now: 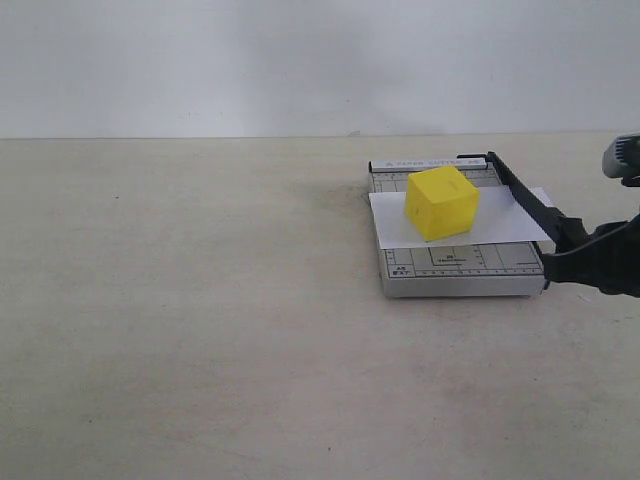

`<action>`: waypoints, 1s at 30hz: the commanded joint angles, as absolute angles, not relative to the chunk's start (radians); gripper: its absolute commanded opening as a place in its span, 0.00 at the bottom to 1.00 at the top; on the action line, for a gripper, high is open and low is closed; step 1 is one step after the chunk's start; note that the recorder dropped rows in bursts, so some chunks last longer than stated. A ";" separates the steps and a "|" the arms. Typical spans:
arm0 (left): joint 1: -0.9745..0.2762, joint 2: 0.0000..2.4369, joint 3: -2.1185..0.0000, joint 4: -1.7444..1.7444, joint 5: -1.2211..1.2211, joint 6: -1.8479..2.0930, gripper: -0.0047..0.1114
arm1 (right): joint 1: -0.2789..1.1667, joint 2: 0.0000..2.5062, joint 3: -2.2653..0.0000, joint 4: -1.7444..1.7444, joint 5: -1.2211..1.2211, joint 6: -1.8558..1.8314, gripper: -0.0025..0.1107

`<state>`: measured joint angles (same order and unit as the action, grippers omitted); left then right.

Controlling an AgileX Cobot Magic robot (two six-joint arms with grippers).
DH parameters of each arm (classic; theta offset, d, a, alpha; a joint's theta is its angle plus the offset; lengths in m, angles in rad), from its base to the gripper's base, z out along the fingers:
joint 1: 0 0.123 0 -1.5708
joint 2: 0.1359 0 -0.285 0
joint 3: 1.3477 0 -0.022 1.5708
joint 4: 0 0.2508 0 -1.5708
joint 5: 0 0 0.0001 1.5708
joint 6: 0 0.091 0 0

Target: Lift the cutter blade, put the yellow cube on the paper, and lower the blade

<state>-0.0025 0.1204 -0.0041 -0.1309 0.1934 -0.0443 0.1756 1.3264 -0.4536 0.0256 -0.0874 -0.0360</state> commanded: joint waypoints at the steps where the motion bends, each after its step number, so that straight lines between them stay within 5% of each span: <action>1: -0.011 0.120 0.000 -0.138 0.179 -0.053 0.08 | 0.231 1.339 -0.418 -0.012 0.021 -0.044 0.02; 4: -0.011 0.120 0.000 -0.138 0.179 -0.053 0.08 | 0.231 1.337 -0.424 -0.012 -0.019 -0.041 0.06; 11: -0.011 0.120 0.000 -0.138 0.179 -0.053 0.08 | 0.231 1.337 -0.423 -0.011 -0.177 -0.035 0.42; 30: -0.011 0.120 0.000 -0.138 0.179 -0.053 0.08 | 0.229 1.336 -0.658 -0.011 -0.101 -0.139 0.43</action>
